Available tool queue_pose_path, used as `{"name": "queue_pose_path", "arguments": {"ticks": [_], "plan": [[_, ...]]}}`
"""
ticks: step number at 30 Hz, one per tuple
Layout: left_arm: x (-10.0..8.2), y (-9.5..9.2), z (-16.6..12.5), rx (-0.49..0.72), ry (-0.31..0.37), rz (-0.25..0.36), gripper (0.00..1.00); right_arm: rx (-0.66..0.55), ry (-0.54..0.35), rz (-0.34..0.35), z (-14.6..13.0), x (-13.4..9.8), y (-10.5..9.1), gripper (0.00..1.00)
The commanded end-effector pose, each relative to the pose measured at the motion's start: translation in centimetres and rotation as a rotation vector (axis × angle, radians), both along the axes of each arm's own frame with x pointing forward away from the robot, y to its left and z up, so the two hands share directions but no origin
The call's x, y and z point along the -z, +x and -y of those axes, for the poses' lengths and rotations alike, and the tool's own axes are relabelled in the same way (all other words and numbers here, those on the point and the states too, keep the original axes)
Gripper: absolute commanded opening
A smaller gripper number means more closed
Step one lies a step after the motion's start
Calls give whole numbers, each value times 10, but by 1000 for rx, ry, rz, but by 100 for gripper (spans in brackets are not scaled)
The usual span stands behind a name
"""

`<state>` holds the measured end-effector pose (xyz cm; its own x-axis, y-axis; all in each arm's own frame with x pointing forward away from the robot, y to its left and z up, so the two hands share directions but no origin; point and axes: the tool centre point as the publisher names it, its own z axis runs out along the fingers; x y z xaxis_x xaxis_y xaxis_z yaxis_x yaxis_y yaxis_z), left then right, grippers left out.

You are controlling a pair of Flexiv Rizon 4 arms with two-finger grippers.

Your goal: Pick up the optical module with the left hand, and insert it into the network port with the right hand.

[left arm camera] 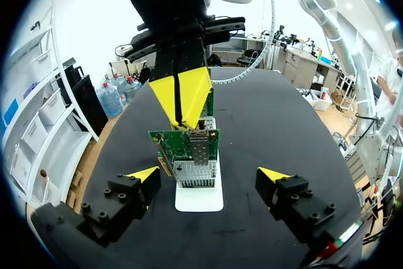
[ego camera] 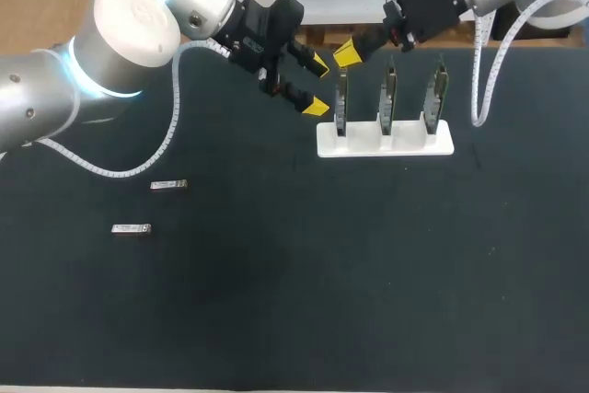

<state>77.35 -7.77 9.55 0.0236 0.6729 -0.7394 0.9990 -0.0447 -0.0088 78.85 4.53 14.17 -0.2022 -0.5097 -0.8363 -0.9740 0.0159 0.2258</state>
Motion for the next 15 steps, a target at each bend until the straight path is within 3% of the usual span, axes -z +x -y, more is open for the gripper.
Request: {"name": "queue_pose_path", "arguments": {"ticks": [1,8,15], "plan": [[-1,1,0,1,4,-2,100,5,11,23,2,-8,-4,0],[-1,1,0,1,4,-2,100,24,70,76,13,-33,-4,0],[-1,1,0,1,4,-2,100,99,65,101,44,-36,-6,0]]}}
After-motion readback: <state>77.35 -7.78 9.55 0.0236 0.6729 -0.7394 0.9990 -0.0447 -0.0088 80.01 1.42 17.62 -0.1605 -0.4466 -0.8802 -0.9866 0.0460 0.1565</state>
